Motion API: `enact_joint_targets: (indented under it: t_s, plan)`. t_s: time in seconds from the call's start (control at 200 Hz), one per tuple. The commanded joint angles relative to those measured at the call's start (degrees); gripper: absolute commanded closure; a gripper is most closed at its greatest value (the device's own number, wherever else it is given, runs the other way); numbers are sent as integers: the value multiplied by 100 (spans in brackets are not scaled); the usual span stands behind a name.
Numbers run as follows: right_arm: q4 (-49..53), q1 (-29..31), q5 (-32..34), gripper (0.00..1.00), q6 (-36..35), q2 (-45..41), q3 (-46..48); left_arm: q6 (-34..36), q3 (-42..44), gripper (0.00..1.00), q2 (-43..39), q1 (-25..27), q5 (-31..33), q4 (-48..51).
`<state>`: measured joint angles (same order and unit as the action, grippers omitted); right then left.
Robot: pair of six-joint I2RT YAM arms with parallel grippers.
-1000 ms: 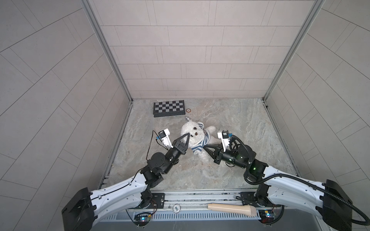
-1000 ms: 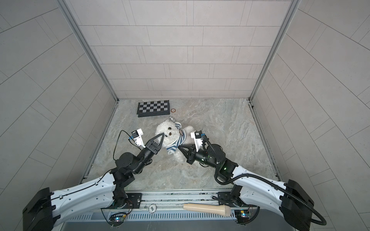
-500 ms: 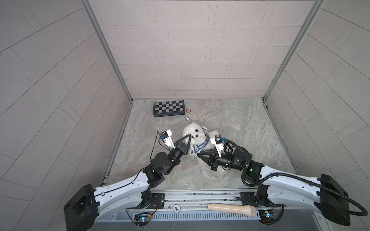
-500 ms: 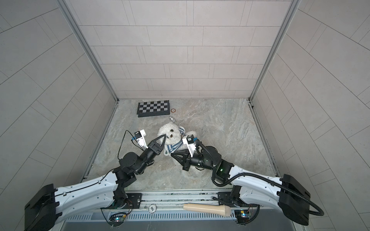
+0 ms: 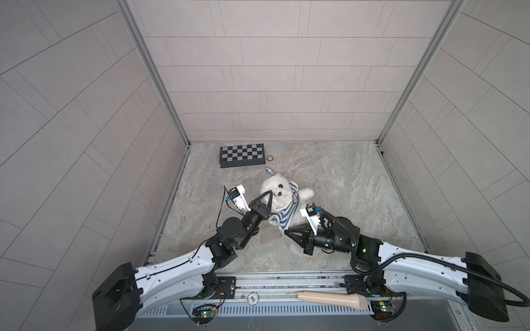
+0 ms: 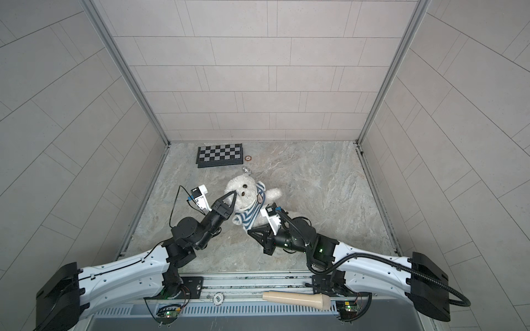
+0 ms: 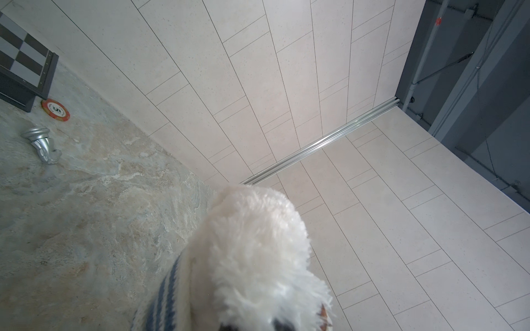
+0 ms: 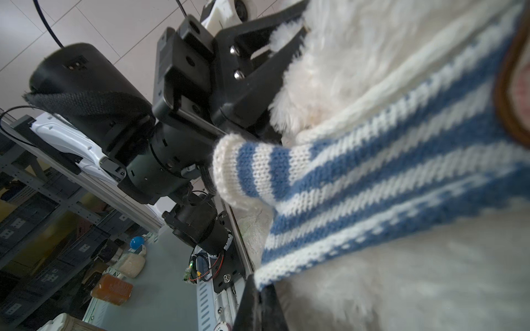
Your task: Dress the teddy bear
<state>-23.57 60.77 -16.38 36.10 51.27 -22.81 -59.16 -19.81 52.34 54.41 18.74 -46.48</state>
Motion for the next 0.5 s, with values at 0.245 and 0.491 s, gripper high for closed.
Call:
enact_joint_targets:
  t_s: [0.245,0.491]
  plan:
    - [1662,84,477,100,-68,148,250,-322,-171,100,58,-45,88,-1127]
    - [1924,97,627,100,-102,416,359,-395,-145,100,-9,-66,114,-1223]
